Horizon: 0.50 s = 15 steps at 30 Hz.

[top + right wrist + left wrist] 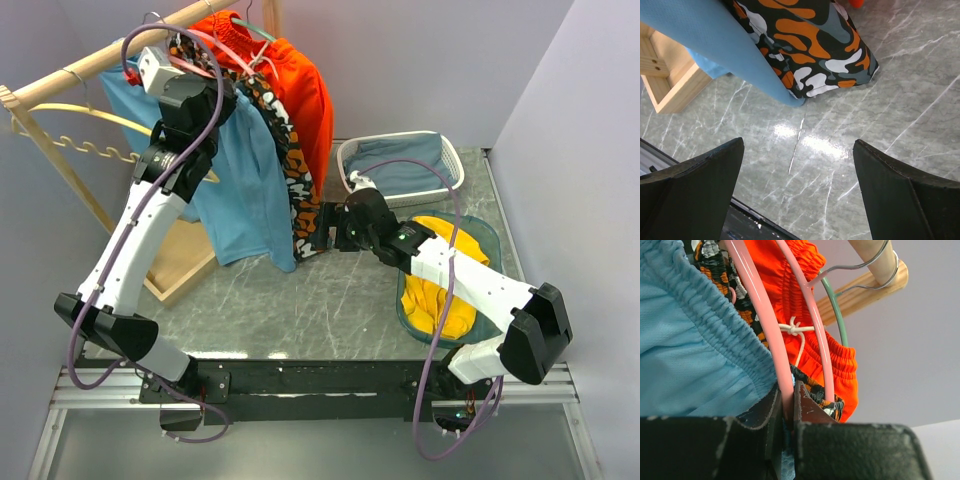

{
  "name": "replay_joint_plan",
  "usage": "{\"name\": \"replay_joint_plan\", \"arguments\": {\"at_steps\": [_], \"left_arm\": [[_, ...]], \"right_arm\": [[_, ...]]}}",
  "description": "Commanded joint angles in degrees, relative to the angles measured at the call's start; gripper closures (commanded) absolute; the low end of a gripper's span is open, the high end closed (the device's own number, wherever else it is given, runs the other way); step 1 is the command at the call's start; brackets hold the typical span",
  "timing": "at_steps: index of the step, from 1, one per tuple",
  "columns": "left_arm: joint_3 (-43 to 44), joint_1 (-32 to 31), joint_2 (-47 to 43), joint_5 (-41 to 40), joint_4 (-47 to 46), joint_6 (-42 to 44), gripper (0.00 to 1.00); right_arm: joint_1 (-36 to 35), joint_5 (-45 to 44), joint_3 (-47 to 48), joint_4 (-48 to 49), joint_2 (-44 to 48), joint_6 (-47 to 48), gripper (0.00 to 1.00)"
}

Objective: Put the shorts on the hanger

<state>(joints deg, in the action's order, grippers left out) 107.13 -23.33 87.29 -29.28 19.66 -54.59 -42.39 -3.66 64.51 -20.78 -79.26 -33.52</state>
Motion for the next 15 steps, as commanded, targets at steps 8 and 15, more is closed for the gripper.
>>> {"name": "replay_joint_plan", "arguments": {"at_steps": [8, 15], "left_arm": [[-6.05, 1.01, -6.5, 6.42, -5.77, -1.31, 0.46], [-12.99, 1.01, -13.71, 11.6, -2.96, 1.58, 0.17]], "right_arm": [[-0.41, -0.03, -1.14, 1.79, 4.03, 0.21, 0.03], [-0.67, 0.06, -3.34, 3.28, 8.33, -0.32, 0.03]]}}
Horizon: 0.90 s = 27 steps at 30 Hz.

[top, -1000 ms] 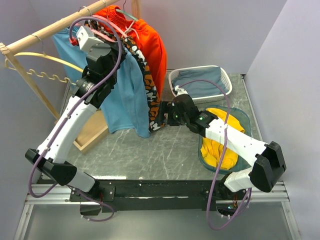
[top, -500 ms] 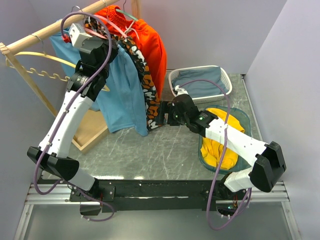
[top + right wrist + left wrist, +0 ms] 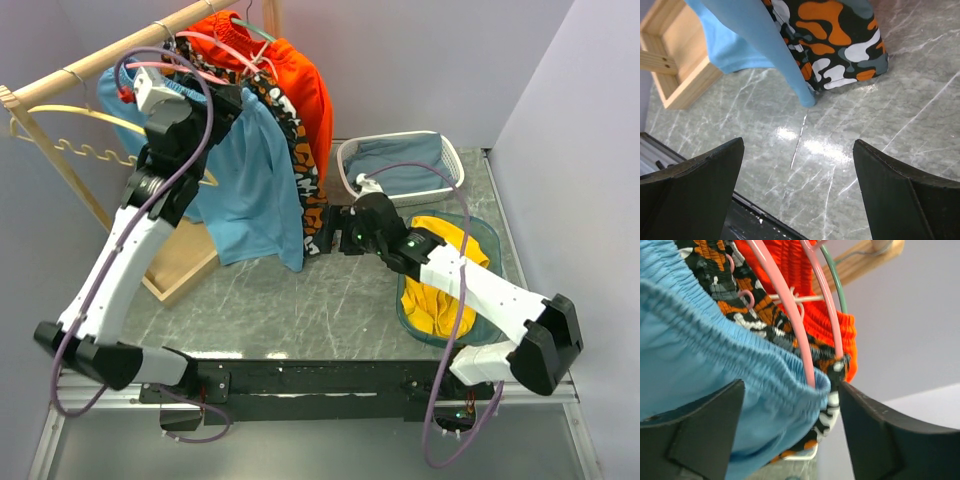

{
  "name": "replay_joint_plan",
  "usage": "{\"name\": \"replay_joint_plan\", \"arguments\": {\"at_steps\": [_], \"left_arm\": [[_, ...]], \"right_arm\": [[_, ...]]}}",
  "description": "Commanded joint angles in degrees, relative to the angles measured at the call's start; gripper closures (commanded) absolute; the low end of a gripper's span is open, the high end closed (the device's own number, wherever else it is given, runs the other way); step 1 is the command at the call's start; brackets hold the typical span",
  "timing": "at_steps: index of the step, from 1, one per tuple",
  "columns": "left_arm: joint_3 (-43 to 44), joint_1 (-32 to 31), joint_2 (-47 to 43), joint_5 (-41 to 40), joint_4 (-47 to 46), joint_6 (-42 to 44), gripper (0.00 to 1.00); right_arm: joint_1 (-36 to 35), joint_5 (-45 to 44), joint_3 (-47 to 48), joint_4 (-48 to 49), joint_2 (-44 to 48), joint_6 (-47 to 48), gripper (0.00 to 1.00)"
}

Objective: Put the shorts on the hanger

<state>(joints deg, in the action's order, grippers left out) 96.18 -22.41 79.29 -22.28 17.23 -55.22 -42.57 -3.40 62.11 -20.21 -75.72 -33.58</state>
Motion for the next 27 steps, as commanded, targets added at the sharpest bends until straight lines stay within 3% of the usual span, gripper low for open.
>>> {"name": "replay_joint_plan", "arguments": {"at_steps": [1, 4, 8, 16, 27], "left_arm": [[-2.57, 0.09, -7.11, 5.66, -0.1, 2.83, 0.12], [-4.42, 0.0, -9.49, 9.25, 2.36, 4.77, 0.04], [-6.79, -1.05, -11.96, 10.42, 5.35, 7.14, 0.04], [-5.47, -14.58, -12.57, 2.42, 11.68, 14.17, 0.04], [-19.26, -33.91, -7.57, -5.58, 9.84, 14.09, 0.04]], "right_arm": [[-0.59, -0.29, -1.54, 3.15, 5.32, -0.25, 0.03], [-0.5, -0.91, -2.51, 3.59, 7.69, -0.78, 0.03], [-0.59, -2.84, -3.48, 4.38, 11.99, -2.01, 0.02], [-0.59, -5.82, -4.89, 3.86, 20.69, -3.42, 0.0], [-0.59, -11.71, -9.72, 0.79, 31.34, -8.07, 0.0]]}}
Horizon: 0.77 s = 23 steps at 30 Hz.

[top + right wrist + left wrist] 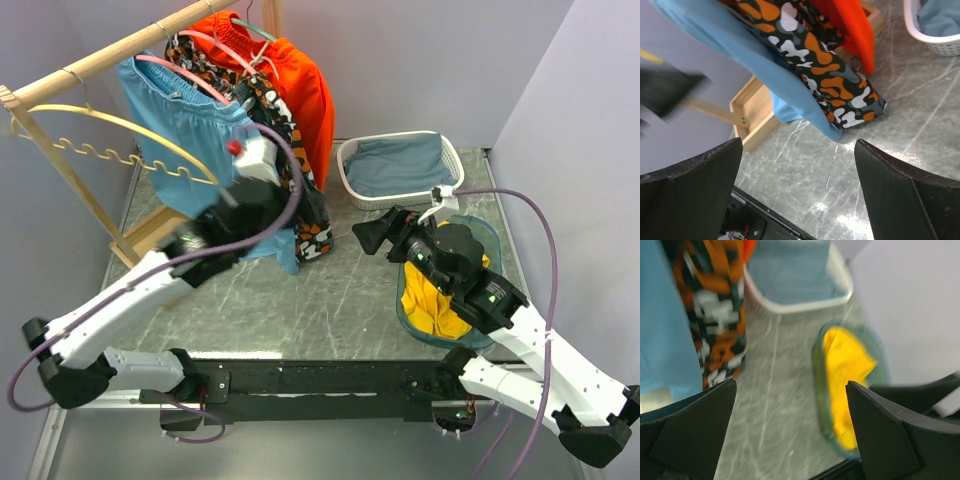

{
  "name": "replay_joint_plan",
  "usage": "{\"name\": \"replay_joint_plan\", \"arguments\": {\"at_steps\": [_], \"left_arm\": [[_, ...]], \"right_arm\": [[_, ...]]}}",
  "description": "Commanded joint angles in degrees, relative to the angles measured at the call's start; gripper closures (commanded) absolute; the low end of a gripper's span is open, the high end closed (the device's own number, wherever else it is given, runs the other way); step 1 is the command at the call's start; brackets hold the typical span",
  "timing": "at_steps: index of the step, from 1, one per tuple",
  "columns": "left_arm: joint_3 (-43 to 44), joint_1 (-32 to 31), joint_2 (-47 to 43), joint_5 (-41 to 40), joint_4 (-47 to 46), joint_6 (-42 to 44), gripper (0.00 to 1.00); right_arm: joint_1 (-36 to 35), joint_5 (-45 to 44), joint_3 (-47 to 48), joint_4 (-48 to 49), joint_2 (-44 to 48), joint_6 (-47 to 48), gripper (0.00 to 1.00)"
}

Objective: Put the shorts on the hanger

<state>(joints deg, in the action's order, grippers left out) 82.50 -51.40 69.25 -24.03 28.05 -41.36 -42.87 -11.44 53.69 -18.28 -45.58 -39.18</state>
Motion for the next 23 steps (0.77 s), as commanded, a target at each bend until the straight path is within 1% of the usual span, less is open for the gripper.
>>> {"name": "replay_joint_plan", "arguments": {"at_steps": [1, 2, 7, 9, 11, 13, 16, 20, 23], "left_arm": [[-6.99, -5.64, 3.07, -3.83, -1.42, -0.12, 0.04], [-10.48, -6.34, 3.17, -3.13, -2.29, -0.56, 0.04], [-20.26, -6.35, 0.98, 2.75, -8.44, -1.44, 0.03], [-23.78, -6.52, 0.19, 2.85, -8.8, -2.14, 0.04], [-27.82, -6.7, -1.48, 3.63, -11.08, -1.71, 0.03], [-31.5, -6.7, -3.41, 3.82, -13.28, -1.53, 0.04], [-33.89, -6.79, -5.27, 4.08, -14.6, -1.18, 0.04], [-35.65, -6.79, -7.64, 5.75, -17.24, -0.12, 0.04], [-34.95, -6.79, -8.43, 5.49, -15.76, -0.47, 0.03]], "right_arm": [[-0.28, -3.94, -1.66, -1.58, 1.81, -2.92, 0.0], [-0.28, -4.11, -2.18, -1.84, 2.16, -3.53, 0.0], [-0.37, -4.91, -6.75, -2.37, 4.53, -5.29, 0.0], [-0.19, -5.69, -9.73, -1.5, 5.5, -6.26, 0.0], [-0.28, -6.92, -12.98, -0.7, 7.17, -7.66, 0.0], [-0.28, -9.91, -14.83, -0.53, 8.4, -9.94, 0.0], [-0.28, -12.64, -16.42, -1.23, 8.93, -11.62, 0.0], [-0.28, -12.64, -16.08, -1.75, 8.49, -11.01, 0.0], [-0.28, -12.46, -15.46, -2.37, 8.49, -10.74, 0.0]]}}
